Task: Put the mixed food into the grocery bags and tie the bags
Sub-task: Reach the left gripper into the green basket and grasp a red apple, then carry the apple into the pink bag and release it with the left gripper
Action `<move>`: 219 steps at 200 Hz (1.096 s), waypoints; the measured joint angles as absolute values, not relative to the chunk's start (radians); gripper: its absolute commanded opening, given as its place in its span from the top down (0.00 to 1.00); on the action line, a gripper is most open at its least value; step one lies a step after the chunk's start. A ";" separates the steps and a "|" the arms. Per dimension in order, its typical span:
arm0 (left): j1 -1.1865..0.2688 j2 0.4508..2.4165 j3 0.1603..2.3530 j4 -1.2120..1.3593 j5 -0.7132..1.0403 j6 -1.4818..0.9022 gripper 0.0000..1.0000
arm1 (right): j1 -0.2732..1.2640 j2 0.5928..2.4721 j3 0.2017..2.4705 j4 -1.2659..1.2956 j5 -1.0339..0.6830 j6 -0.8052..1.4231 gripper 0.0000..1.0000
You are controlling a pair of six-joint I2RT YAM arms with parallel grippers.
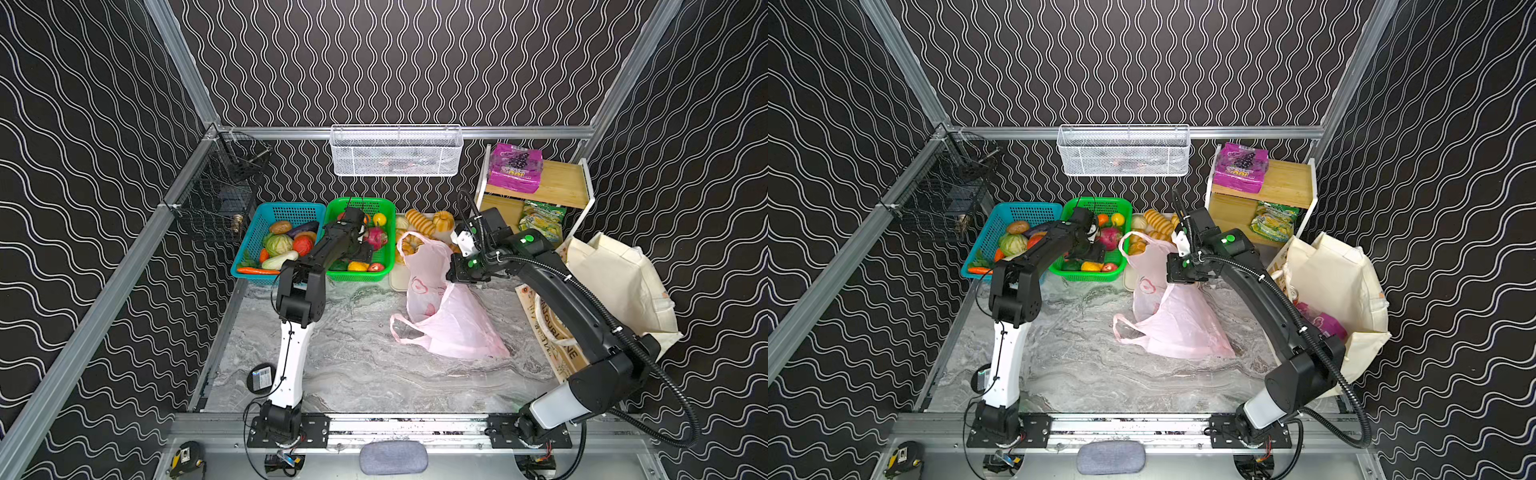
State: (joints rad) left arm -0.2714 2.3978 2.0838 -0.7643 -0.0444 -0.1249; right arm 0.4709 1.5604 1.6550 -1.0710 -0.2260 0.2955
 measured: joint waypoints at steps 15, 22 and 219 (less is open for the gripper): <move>-0.271 2.414 2.094 -0.764 -0.048 -0.125 0.22 | 0.471 1.558 1.652 -1.070 -0.226 0.295 1.00; -0.271 2.419 2.096 -0.758 -0.051 -0.125 0.27 | 0.471 1.558 1.651 -1.069 -0.226 0.295 1.00; -0.398 1.346 1.293 -0.437 0.158 -0.326 0.71 | 0.457 1.551 1.597 -0.971 -0.253 0.342 1.00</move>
